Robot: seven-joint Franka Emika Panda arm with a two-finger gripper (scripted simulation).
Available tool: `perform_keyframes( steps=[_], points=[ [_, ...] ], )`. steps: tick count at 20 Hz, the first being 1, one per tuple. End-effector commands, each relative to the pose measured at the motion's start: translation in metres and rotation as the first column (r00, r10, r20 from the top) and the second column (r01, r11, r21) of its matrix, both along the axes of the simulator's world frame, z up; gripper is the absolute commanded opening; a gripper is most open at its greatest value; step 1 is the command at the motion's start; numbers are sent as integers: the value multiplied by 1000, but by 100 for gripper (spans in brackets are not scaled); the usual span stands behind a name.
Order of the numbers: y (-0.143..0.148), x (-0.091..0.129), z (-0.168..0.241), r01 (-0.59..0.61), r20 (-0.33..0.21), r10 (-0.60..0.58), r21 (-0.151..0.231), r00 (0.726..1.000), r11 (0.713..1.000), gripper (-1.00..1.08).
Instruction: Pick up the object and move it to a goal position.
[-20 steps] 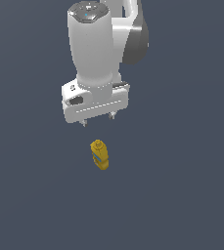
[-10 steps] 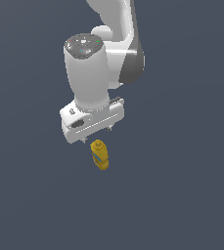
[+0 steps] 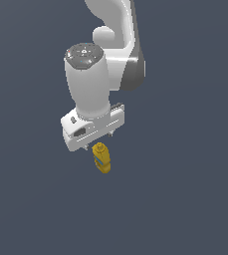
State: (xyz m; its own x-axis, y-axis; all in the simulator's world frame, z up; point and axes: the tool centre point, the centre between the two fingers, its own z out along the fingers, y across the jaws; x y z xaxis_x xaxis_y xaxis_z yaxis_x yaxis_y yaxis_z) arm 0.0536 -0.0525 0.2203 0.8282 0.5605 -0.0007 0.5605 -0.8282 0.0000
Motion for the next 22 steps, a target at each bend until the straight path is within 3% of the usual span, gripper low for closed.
perform_keyframes(
  steps=[1, 11, 17, 18, 22],
  points=[
    [0, 0, -3, 0, 0, 0, 0, 1000, 1000, 100],
    [0, -1, -45, -4, 0, 4, 0, 1000, 1000, 100],
    [0, 1, -50, -4, 1, 4, 0, 1000, 1000, 100],
    [0, 1, -50, -4, 1, 4, 0, 1000, 1000, -100],
    [0, 1, -50, -4, 1, 4, 0, 1000, 1000, -100]
  ],
)
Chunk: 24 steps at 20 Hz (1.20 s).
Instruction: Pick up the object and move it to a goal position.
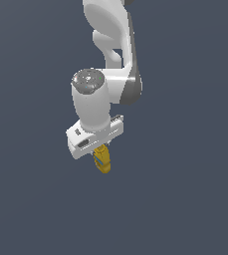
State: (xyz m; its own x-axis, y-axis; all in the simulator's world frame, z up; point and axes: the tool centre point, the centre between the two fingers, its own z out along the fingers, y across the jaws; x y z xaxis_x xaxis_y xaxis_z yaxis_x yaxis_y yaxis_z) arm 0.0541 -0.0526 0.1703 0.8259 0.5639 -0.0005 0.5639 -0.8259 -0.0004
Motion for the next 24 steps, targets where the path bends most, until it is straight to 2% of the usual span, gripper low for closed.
perform_keyframes(
  steps=[1, 12, 17, 24],
  points=[
    [0, 0, 0, 0, 1, 0, 0, 1000, 1000, -100],
    [9, -2, 12, 0, 0, 0, 0, 1000, 1000, -100],
    [32, -5, 41, 0, 0, 0, -1, 1000, 1000, -100],
    [78, -12, 102, 0, 0, 0, -1, 1000, 1000, -100]
  ],
)
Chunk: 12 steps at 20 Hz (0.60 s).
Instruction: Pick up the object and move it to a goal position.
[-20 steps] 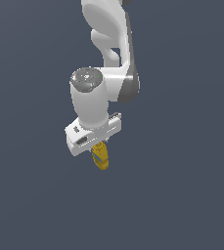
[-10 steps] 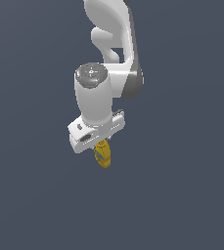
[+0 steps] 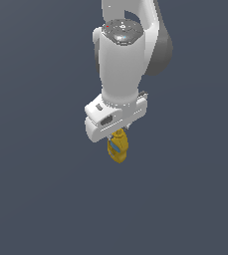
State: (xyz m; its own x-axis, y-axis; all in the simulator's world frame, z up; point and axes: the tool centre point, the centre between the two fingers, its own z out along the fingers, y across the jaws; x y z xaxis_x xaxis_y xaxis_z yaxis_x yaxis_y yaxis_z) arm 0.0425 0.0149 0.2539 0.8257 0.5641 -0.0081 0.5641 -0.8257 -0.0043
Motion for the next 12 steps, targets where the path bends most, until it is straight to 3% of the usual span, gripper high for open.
perform_keyframes(
  steps=[1, 12],
  points=[
    [17, -1, 26, 0, 9, 0, 0, 1000, 1000, -100],
    [52, -2, 72, 0, 9, 0, 0, 1000, 1000, -100]
  ],
)
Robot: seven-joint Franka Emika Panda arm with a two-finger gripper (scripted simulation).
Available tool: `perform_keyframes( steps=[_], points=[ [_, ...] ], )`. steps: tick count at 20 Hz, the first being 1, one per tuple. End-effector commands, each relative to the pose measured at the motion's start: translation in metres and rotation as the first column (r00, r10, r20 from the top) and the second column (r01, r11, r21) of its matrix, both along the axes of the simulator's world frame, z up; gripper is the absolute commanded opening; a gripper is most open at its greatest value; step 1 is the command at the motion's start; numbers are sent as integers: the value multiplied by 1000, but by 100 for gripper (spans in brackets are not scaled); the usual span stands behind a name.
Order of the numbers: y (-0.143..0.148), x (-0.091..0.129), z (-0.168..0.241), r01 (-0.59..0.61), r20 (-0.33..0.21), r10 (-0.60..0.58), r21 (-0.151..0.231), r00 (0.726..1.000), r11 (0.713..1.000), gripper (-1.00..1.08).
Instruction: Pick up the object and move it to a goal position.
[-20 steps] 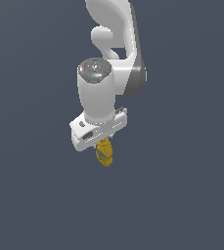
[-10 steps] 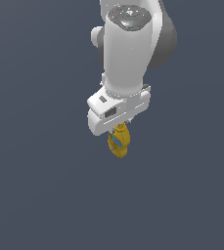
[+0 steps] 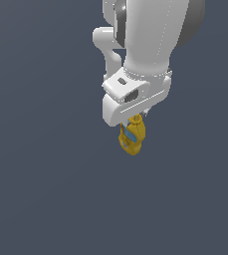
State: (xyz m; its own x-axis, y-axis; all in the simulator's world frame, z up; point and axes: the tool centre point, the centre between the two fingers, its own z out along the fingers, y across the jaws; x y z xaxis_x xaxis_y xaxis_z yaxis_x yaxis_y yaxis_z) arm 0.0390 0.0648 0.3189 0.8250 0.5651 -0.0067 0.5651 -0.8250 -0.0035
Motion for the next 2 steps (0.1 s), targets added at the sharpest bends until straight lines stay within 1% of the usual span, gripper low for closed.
perform_keyframes(
  steps=[1, 2],
  points=[
    [2, 1, 8, 1, 8, -1, 1, 1000, 1000, -100],
    [2, 1, 8, 1, 8, -1, 1, 1000, 1000, -100]
  ],
)
